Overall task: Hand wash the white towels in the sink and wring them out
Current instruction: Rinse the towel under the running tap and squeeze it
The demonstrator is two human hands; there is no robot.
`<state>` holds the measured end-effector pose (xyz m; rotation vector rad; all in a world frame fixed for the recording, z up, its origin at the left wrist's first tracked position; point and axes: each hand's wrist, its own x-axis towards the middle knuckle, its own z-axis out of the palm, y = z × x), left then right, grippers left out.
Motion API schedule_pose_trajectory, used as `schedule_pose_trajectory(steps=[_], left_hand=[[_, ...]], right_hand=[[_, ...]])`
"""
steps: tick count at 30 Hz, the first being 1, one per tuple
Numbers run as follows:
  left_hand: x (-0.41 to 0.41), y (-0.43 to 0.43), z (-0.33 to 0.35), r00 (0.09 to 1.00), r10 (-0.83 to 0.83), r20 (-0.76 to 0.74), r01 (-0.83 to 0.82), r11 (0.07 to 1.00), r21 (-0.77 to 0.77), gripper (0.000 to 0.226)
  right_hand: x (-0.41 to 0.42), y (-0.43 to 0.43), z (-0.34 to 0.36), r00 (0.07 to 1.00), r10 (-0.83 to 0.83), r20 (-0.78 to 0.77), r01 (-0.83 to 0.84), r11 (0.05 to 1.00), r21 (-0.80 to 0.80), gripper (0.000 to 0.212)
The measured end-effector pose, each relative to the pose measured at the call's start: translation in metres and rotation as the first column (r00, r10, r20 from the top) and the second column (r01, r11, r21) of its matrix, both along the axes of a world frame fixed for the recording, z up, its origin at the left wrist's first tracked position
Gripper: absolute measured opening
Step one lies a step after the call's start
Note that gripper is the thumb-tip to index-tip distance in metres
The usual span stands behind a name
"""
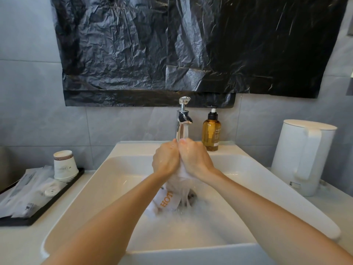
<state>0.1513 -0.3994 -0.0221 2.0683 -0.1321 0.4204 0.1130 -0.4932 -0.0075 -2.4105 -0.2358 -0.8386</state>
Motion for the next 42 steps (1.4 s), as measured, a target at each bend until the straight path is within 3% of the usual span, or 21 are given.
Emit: schedule_pose_trajectory(steps=[4, 6, 8, 9, 11, 13, 15, 18, 21, 23, 24, 25, 26, 28, 30, 32, 34, 35, 38, 40, 42], left_hand=[[-0.005, 0.002, 0.005, 0.966, -0.212, 0.147, 0.221, 0.974, -0.044, 0.051], [-0.009, 0.004, 0.008, 0.915, -0.395, 0.085, 0.403, 0.908, -0.112, 0.046], [-0.007, 0.011, 0.001, 0.834, -0.546, -0.072, 0.539, 0.836, -0.099, 0.076], [-0.005, 0.015, -0.003, 0.811, -0.559, -0.172, 0.569, 0.823, 0.005, 0.095], [-0.002, 0.023, -0.014, 0.811, -0.472, -0.345, 0.579, 0.729, 0.365, 0.113], [0.002, 0.028, -0.020, 0.858, -0.332, -0.393, 0.514, 0.566, 0.645, 0.100], [0.008, 0.032, -0.020, 0.898, -0.262, -0.353, 0.440, 0.508, 0.741, 0.070], [0.015, 0.037, -0.016, 0.934, -0.259, -0.248, 0.355, 0.581, 0.732, 0.015], [0.009, 0.036, -0.002, 0.950, -0.305, -0.072, 0.297, 0.805, 0.514, 0.035], [0.001, 0.030, 0.009, 0.930, -0.364, 0.045, 0.331, 0.886, 0.324, 0.034], [-0.001, 0.027, 0.012, 0.912, -0.403, 0.082, 0.373, 0.895, 0.244, 0.032], [-0.005, 0.024, 0.016, 0.894, -0.436, 0.099, 0.417, 0.893, 0.169, 0.029], [-0.007, 0.022, 0.018, 0.881, -0.459, 0.111, 0.448, 0.887, 0.109, 0.026], [-0.012, 0.019, 0.023, 0.870, -0.467, 0.158, 0.471, 0.882, 0.013, 0.023], [-0.015, 0.021, 0.028, 0.880, -0.433, 0.197, 0.448, 0.893, -0.040, 0.017], [-0.013, 0.023, 0.031, 0.906, -0.400, 0.142, 0.407, 0.913, -0.022, 0.016], [-0.013, 0.025, 0.028, 0.913, -0.409, -0.008, 0.408, 0.911, 0.058, 0.036], [-0.013, 0.025, 0.024, 0.912, -0.405, -0.061, 0.409, 0.895, 0.177, 0.045], [-0.010, 0.028, 0.010, 0.906, -0.349, -0.240, 0.422, 0.696, 0.581, 0.038], [-0.008, 0.032, 0.009, 0.897, -0.279, -0.343, 0.437, 0.673, 0.596, 0.030], [-0.003, 0.037, 0.013, 0.920, -0.231, -0.316, 0.365, 0.798, 0.480, 0.021]], right_hand=[[0.000, -0.013, 0.008, 0.995, -0.063, 0.078, 0.070, 0.993, -0.098, 0.037], [0.001, -0.025, 0.013, 0.992, -0.099, 0.081, 0.098, 0.995, 0.017, 0.034], [0.001, -0.040, 0.022, 0.983, -0.156, 0.095, 0.131, 0.964, 0.230, 0.037], [-0.001, -0.049, 0.027, 0.977, -0.192, 0.095, 0.151, 0.932, 0.331, 0.038], [-0.003, -0.065, 0.030, 0.954, -0.289, 0.083, 0.229, 0.876, 0.425, 0.039], [-0.002, -0.076, 0.029, 0.921, -0.383, 0.065, 0.335, 0.869, 0.365, 0.040], [0.003, -0.083, 0.022, 0.892, -0.452, 0.022, 0.438, 0.874, 0.209, 0.040], [0.015, -0.093, 0.006, 0.829, -0.547, -0.111, 0.528, 0.833, -0.164, 0.034], [0.013, -0.097, -0.004, 0.750, -0.560, -0.351, 0.440, 0.819, -0.368, 0.025], [0.009, -0.091, -0.001, 0.755, -0.447, -0.480, 0.245, 0.871, -0.425, 0.036], [0.008, -0.084, 0.004, 0.787, -0.269, -0.555, 0.103, 0.945, -0.312, 0.044], [0.006, -0.074, 0.009, 0.779, -0.002, -0.627, -0.063, 0.995, -0.082, 0.049], [0.002, -0.064, 0.013, 0.732, 0.247, -0.635, -0.180, 0.969, 0.169, 0.052], [0.001, -0.052, 0.017, 0.707, 0.420, -0.568, -0.224, 0.896, 0.384, 0.050], [0.001, -0.047, 0.019, 0.812, 0.341, -0.473, -0.188, 0.921, 0.341, 0.024], [0.005, -0.052, 0.022, 0.927, 0.238, -0.291, -0.111, 0.913, 0.392, 0.022], [0.004, -0.057, 0.030, 0.965, 0.203, -0.167, -0.064, 0.796, 0.602, 0.020], [0.002, -0.059, 0.034, 0.971, 0.204, -0.124, -0.062, 0.716, 0.695, 0.017], [-0.007, -0.062, 0.045, 0.978, 0.210, -0.013, -0.094, 0.493, 0.865, 0.024], [-0.008, -0.066, 0.047, 0.979, 0.197, 0.050, -0.124, 0.385, 0.915, 0.032], [-0.006, -0.067, 0.048, 0.985, 0.150, 0.082, -0.126, 0.319, 0.939, 0.033]])
